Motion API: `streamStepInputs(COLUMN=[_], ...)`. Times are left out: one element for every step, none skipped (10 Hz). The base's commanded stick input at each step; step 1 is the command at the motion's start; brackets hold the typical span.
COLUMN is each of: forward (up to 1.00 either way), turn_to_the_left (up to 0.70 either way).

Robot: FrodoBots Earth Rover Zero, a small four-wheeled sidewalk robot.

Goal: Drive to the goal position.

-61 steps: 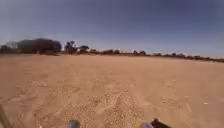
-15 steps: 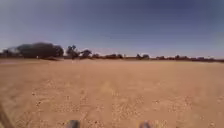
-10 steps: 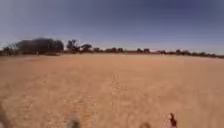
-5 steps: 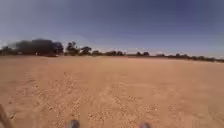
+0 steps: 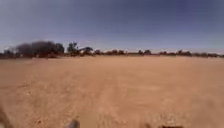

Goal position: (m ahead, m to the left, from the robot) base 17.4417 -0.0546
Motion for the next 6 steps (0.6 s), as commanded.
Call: streamStepInputs(forward=[0.50,0.50,0.50,0.50,0.50,0.50], turn_to_the_left=[-0.01,-0.01,-0.01,-0.01,-0.01,-0.01])
